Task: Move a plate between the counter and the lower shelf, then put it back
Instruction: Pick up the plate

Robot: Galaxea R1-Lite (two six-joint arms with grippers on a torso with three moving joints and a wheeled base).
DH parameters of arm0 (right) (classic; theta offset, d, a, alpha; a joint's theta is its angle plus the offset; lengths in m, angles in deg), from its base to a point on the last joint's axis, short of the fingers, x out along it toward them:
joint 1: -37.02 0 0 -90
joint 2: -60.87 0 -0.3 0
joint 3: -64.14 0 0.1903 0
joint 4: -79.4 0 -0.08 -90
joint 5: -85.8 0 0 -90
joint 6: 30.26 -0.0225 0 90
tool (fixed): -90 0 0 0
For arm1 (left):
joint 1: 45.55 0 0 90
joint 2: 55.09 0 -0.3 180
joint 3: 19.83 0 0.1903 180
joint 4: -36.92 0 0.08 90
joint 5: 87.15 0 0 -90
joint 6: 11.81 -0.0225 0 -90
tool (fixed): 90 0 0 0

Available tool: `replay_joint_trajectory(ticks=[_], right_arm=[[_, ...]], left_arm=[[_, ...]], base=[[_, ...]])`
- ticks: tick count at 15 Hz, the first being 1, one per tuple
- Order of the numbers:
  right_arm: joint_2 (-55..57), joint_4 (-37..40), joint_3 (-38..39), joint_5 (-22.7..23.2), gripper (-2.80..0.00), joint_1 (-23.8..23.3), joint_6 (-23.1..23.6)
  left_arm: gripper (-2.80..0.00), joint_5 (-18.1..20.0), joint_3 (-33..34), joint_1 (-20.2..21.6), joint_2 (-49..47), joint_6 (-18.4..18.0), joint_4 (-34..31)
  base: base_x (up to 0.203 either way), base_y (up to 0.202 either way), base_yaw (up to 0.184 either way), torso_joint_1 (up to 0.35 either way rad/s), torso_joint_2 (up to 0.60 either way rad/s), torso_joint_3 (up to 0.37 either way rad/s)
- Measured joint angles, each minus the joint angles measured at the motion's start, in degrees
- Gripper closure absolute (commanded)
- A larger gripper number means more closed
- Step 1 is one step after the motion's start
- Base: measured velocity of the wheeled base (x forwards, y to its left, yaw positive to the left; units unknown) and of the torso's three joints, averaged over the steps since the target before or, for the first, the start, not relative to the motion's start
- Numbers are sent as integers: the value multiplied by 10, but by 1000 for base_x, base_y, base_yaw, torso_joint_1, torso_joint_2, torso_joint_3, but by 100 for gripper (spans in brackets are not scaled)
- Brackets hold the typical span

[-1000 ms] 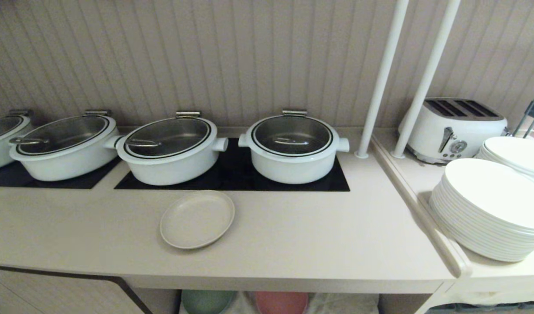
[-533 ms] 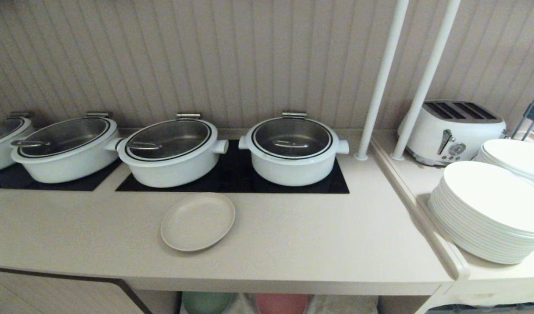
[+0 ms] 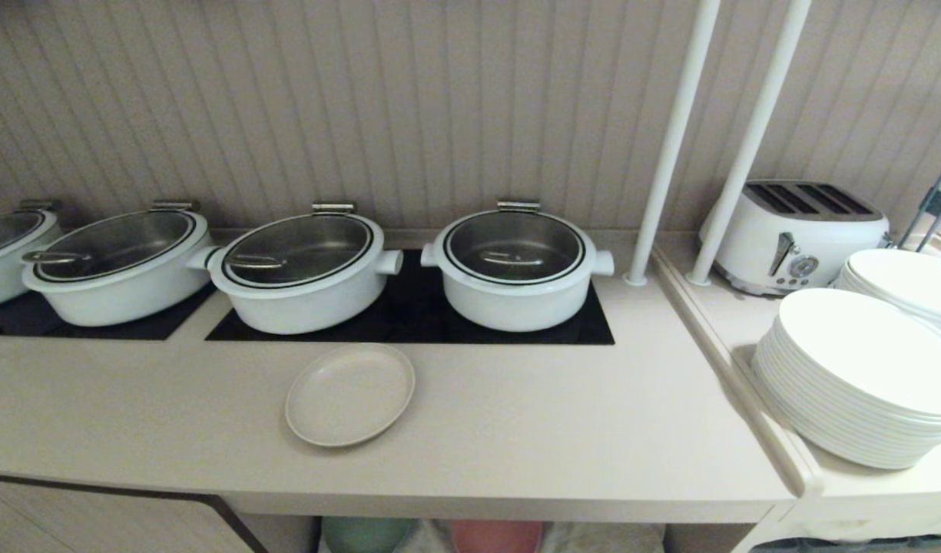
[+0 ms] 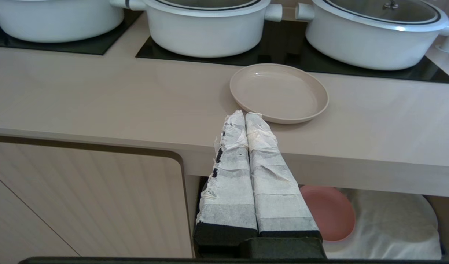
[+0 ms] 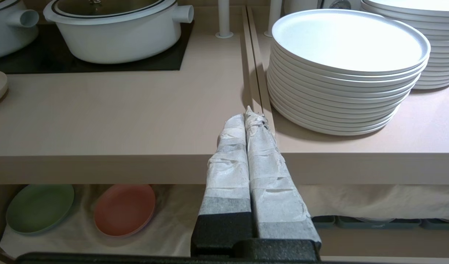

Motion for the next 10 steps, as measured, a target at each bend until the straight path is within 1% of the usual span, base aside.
replay_joint_trajectory(ticks=[3, 10], right_arm=[[0, 0, 0, 0, 0, 0, -1], [0, -1, 0, -1, 0, 0, -9]], left_arm=[[0, 0, 0, 0, 0, 0, 0], [0, 0, 0, 0, 0, 0, 0]], base=[[0, 0, 0, 49, -106, -45], [0, 0, 0, 0, 0, 0]])
